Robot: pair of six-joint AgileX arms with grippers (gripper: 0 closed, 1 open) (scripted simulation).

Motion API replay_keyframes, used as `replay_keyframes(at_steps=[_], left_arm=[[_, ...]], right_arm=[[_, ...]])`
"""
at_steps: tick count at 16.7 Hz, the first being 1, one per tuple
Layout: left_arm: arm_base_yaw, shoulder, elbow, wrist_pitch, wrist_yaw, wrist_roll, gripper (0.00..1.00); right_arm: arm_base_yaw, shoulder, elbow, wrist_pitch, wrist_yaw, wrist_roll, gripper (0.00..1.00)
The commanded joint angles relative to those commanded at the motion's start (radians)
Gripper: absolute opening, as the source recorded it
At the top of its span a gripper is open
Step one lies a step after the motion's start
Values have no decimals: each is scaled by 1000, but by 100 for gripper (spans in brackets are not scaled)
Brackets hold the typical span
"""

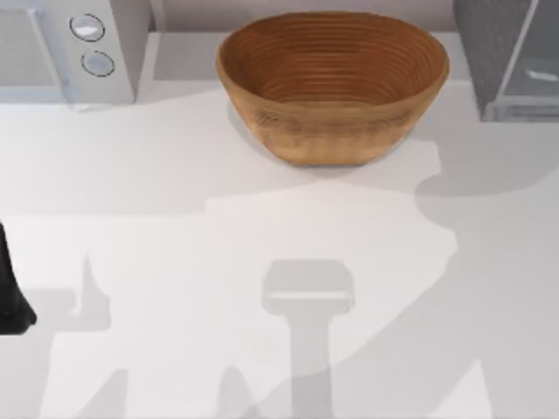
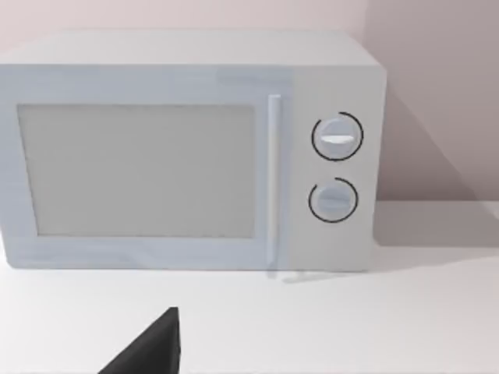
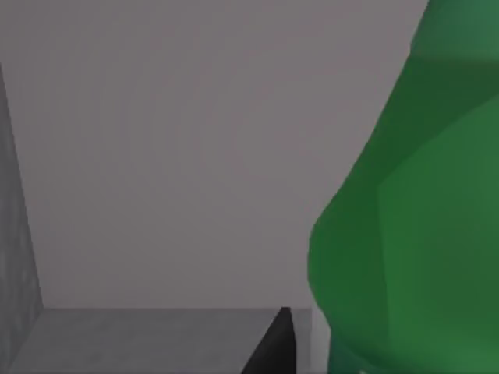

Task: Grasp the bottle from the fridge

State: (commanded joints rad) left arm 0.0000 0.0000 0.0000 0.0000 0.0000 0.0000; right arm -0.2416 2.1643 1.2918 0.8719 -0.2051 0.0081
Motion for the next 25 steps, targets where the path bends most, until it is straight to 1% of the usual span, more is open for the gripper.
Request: replay_keyframes(at_steps=[4, 6, 8, 13, 15, 22, 25], left_arm=[[0, 0, 0, 0, 0, 0, 100], [0, 0, 0, 0, 0, 0, 100], [0, 0, 0, 0, 0, 0, 100], [0, 0, 0, 0, 0, 0, 100], [0, 0, 0, 0, 0, 0, 100], [0, 0, 0, 0, 0, 0, 100], [0, 0, 0, 0, 0, 0, 100]], right_arm=[[-1, 2, -6, 4, -1, 2, 0], [-9, -33, -42, 23, -8, 2, 0], [-19, -84, -116, 57, -19, 5, 0], [-44, -217, -385, 131, -45, 1, 0], [-55, -265, -445, 163, -58, 2, 0], [-52, -284, -465, 171, -62, 4, 0], [-38, -370, -498, 127, -49, 1, 0]])
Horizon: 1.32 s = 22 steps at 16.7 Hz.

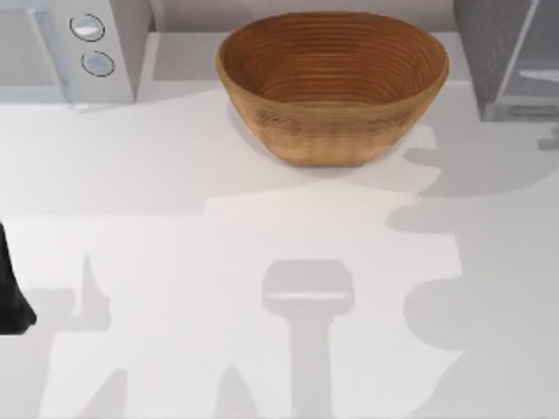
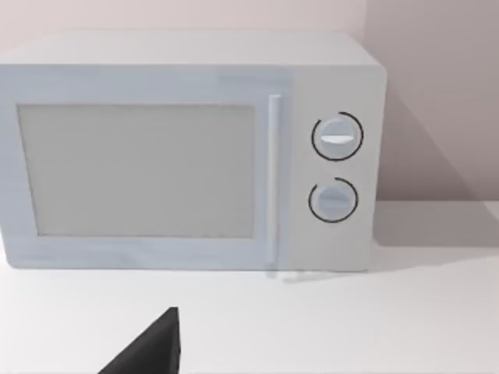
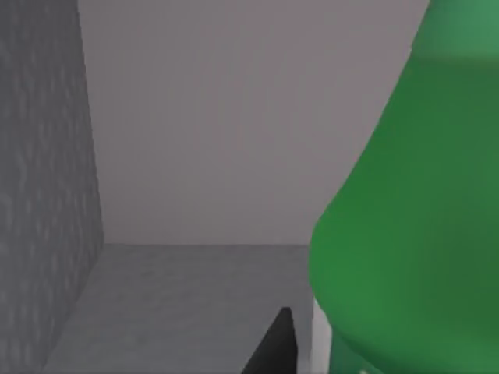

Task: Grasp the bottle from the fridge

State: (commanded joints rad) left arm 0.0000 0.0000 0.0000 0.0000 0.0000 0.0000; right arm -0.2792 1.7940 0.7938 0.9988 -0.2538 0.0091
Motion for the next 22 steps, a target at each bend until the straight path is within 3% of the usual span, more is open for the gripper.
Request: replay_keyframes(at_steps=[5, 17, 22], left_arm=[[0, 0, 0, 0, 0, 0, 100], [0, 0, 0, 0, 0, 0, 100], [0, 0, 0, 0, 0, 0, 100]], right_arm=[[49, -328, -137, -175, 50, -5, 0], [225, -1520, -674, -840, 208, -3, 0], [274, -1769, -783, -984, 249, -8, 0]])
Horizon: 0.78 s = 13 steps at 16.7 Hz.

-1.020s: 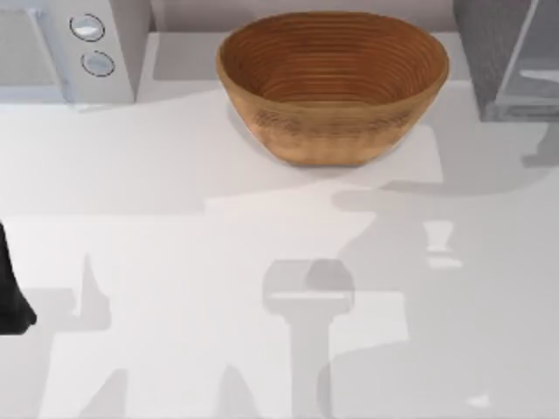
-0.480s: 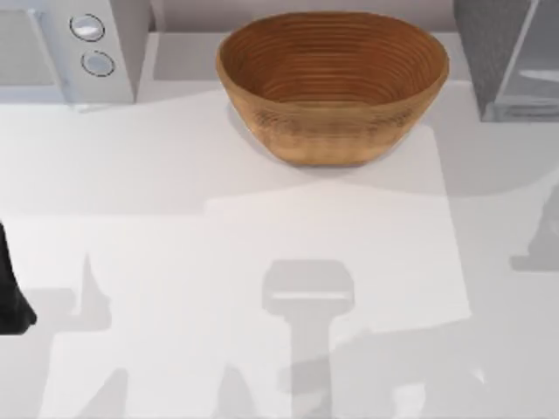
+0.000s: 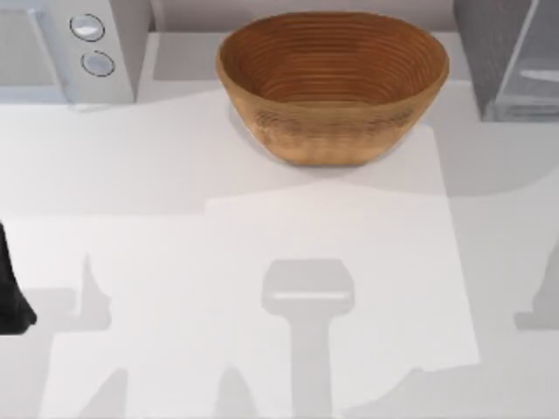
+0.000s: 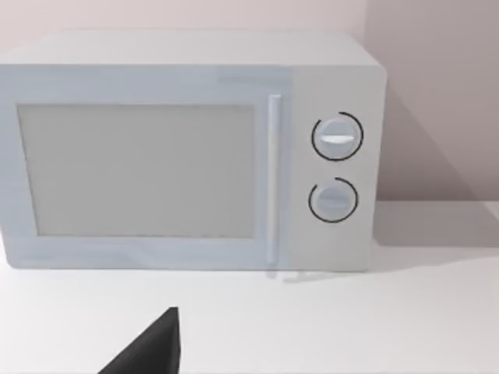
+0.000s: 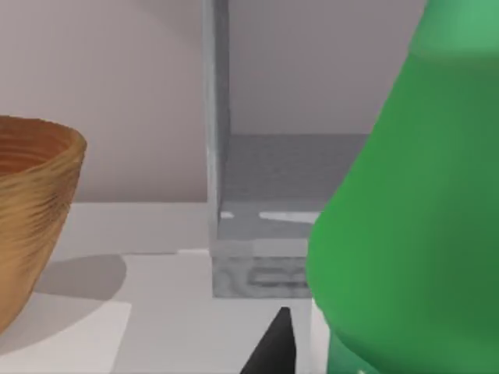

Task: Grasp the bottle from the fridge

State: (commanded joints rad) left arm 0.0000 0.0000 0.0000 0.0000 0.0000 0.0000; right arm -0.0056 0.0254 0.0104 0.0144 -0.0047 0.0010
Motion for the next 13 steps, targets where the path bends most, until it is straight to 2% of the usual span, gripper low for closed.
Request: replay_keyframes(at_steps=[8, 10, 13], left_arm=[[0, 0, 0, 0, 0, 0, 100], [0, 0, 0, 0, 0, 0, 100], [0, 0, 0, 0, 0, 0, 100]], right_arm=[[12, -12, -7, -3, 13, 1, 0], [64, 37, 1, 47, 63, 0, 0], [211, 189, 23, 181, 183, -3, 0]])
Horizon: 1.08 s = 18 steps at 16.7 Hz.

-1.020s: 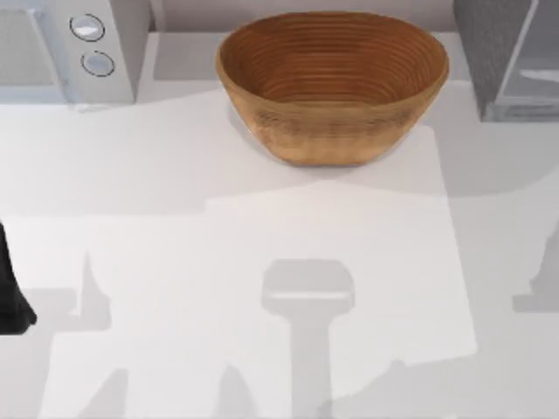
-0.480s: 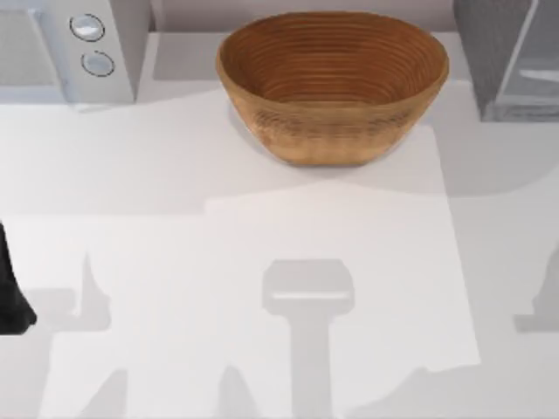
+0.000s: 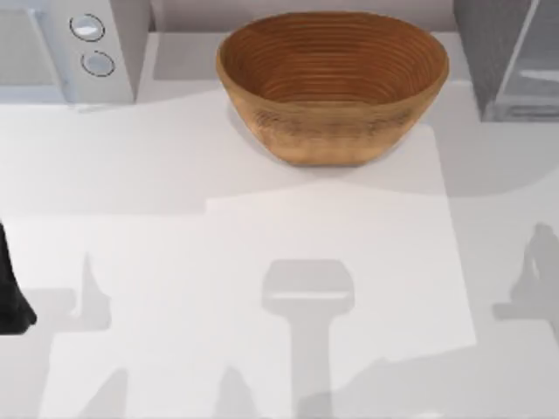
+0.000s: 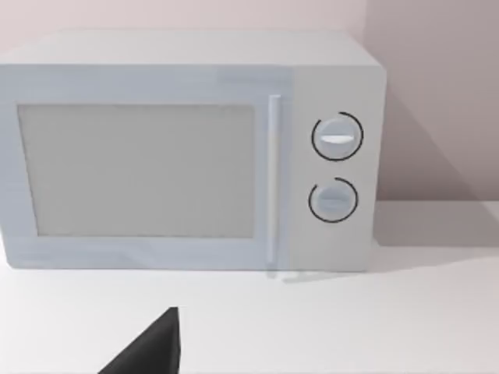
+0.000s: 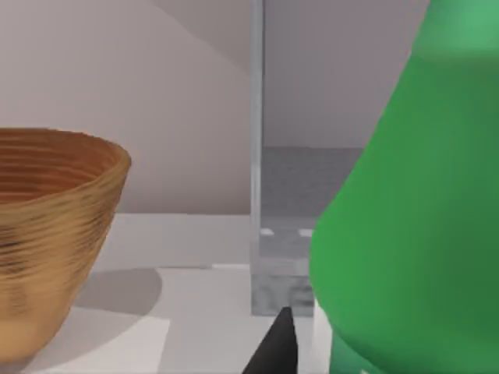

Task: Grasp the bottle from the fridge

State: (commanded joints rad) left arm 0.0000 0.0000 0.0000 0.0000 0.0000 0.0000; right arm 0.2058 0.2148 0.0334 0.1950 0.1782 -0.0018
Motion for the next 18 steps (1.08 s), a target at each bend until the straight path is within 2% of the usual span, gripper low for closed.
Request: replay_keyframes(at_steps=[9, 18], left_arm=[[0, 0, 0, 0, 0, 0, 100], [0, 0, 0, 0, 0, 0, 100]], right_arm=[[523, 769, 126, 525, 465, 8, 0], [912, 1362, 249, 1014, 958, 43, 0]])
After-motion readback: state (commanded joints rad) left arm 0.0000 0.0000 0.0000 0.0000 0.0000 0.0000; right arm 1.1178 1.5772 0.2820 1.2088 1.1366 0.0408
